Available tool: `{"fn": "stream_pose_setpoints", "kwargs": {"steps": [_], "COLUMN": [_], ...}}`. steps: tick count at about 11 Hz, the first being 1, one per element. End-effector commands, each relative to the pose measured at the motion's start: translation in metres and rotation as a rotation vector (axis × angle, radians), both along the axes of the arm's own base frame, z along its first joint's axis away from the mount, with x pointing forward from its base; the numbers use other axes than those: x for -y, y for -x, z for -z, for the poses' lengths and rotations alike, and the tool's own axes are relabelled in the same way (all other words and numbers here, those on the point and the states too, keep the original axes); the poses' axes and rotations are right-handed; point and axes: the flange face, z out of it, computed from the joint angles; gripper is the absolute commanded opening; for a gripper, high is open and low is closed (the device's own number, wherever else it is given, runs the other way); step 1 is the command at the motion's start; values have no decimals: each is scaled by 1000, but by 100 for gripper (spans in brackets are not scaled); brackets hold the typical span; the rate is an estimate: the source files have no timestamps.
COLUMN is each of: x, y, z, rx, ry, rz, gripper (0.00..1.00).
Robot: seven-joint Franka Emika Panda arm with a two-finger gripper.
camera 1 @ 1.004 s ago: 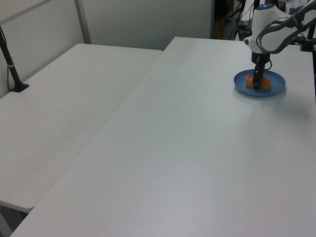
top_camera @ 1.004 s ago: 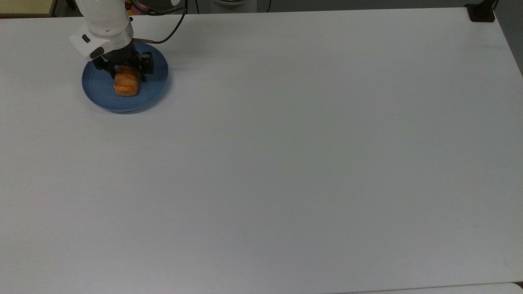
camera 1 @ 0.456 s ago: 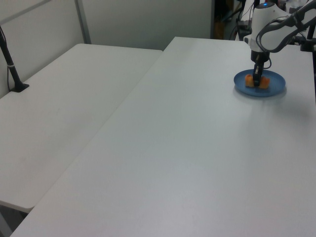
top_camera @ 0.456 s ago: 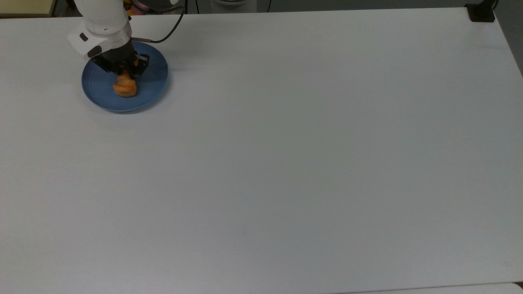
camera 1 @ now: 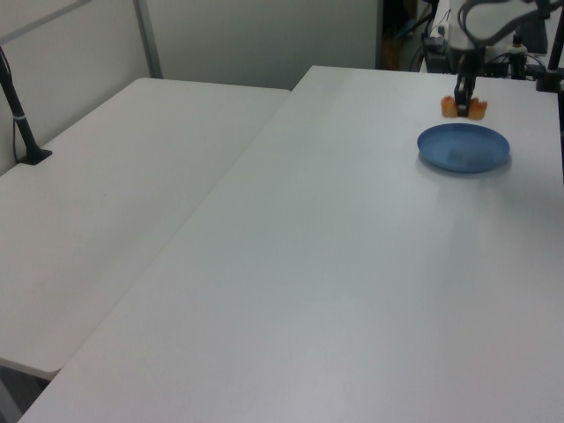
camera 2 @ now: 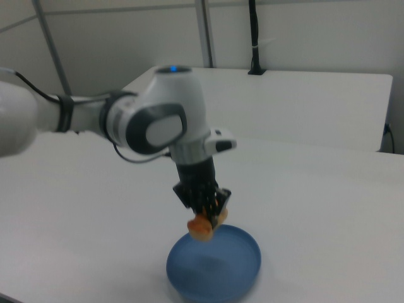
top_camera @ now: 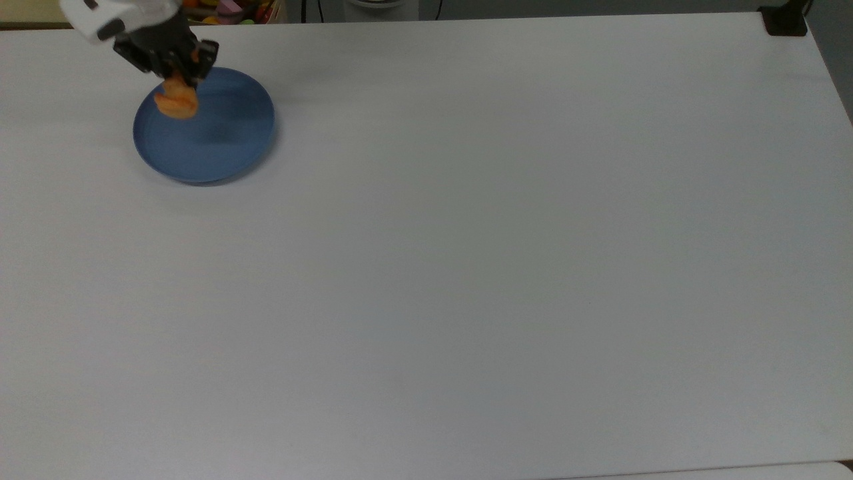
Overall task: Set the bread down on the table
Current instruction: 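Lift the bread roll up off the blue plate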
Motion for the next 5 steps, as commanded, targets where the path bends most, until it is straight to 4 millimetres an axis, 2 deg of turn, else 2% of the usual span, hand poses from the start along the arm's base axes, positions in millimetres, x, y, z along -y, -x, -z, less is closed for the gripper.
{"fn": "stream_pose_setpoints", "kwargs": {"steps": [1, 3, 5], "x": [-1, -7, -48], "y": [-6, -9, -26], "z": [-80, -104, -117], "rx": [-4, 12, 41], "ry": [-5, -2, 4], "rz": [1, 5, -26], "gripper": [26, 27, 27]}}
